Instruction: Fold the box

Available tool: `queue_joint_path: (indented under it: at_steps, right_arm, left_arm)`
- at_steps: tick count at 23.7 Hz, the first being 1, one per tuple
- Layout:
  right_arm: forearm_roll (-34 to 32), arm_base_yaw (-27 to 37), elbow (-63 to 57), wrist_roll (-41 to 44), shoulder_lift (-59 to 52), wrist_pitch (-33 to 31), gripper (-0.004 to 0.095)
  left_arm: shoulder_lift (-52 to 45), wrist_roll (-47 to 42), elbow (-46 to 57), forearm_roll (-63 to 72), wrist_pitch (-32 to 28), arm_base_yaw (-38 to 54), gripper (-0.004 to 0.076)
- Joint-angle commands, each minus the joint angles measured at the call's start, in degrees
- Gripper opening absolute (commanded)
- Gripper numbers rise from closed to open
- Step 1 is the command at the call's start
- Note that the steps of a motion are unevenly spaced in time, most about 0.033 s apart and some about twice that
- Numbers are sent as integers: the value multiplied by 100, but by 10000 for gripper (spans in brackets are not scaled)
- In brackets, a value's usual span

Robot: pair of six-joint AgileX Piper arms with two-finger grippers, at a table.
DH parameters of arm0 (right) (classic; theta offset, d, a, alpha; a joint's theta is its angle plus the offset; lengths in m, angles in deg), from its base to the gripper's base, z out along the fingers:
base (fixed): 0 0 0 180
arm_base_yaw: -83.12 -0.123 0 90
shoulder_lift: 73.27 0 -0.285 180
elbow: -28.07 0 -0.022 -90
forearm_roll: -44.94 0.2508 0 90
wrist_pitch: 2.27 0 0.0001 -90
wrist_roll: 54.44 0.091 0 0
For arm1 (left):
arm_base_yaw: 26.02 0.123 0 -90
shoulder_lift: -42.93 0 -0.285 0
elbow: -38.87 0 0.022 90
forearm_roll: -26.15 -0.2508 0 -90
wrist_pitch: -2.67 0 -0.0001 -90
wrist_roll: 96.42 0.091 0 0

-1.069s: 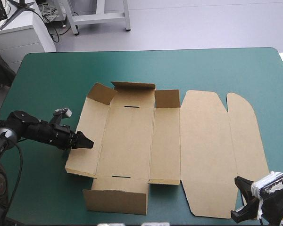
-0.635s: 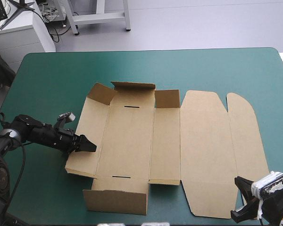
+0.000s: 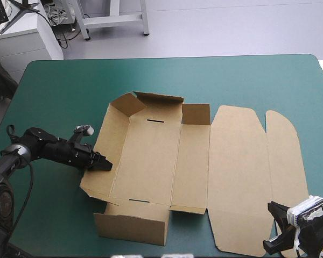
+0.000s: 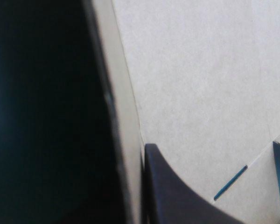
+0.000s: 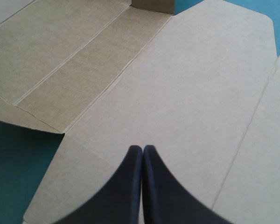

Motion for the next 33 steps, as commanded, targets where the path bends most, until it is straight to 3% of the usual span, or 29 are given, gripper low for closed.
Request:
queue_joint_path:
  at_steps: [1,6,11,19,28,33]
  right_arm:
    - [-36,11,139,-29,74,386,-15]
    - [-36,11,139,-29,74,386,-15]
    - [-36,11,139,-29,74,386,-15]
    - [-36,11,139,-29,74,386,-15]
    - [-36,11,139,-29,74,386,-15]
    - [-47,11,139,-29,74,390,-15]
  left_arm:
    - [-197,314,-849,-218,-231,-15,-10]
    - [-197,198,-2796,-1570,-356,-327,-10]
    - [-197,220,-3990,-3615,-910,-1685,-10]
    - [-197,230,-4116,-4770,-2354,-3082,-10]
    - [-234,208,-4001,-6151,-2062,-4084,-10]
    - [-601,-509,-3144,-7207,-2524,-4368,-10]
